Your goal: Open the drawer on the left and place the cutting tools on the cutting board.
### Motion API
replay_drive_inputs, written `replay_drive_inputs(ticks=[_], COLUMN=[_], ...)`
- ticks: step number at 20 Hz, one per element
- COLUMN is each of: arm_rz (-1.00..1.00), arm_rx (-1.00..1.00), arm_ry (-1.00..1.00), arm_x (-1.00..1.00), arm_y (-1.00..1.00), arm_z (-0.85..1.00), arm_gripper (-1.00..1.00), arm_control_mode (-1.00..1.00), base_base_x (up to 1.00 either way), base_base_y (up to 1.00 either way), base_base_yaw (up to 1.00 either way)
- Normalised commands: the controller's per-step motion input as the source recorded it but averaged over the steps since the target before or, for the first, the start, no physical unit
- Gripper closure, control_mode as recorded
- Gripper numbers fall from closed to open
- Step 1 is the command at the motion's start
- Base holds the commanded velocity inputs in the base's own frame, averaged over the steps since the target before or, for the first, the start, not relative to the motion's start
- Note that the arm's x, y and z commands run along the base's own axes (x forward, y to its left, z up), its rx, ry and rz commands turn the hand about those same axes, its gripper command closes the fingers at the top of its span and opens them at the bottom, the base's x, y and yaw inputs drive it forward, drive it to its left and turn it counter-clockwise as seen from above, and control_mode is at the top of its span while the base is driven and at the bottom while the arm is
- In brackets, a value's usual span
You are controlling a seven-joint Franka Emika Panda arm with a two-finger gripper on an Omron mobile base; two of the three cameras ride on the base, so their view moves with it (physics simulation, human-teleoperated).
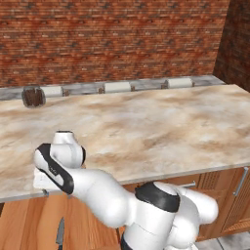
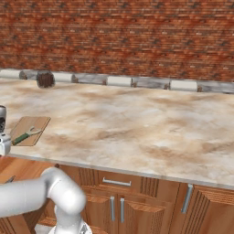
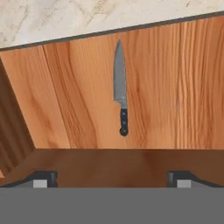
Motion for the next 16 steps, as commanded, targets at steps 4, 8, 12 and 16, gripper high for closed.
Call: replay_drive_inputs(ticks=[4, 8, 12, 16], arm_rz=[0.01, 0.02, 0.01, 0.0], arm_rx=[-0.12, -0.08, -0.02, 0.0], arm_ry=[0.0, 0.0, 0.05, 0.17], arm_x=[-0.09, -0.06, 0.0, 0.01], arm_y=[0.05, 0.0, 0.0, 0.0], arm_z=[-0.09, -0.42, -0.51, -0.59], arm_gripper=[-1.0, -1.0, -1.0, -1.0], arm_control_mode=[-1.0, -1.0, -1.0, -1.0], base_base_x=[0.0, 0.0, 0.0, 0.0], base_base_y=[0.0, 0.0, 0.0, 0.0], base_base_yaw=[0.0, 0.0, 0.0, 0.0])
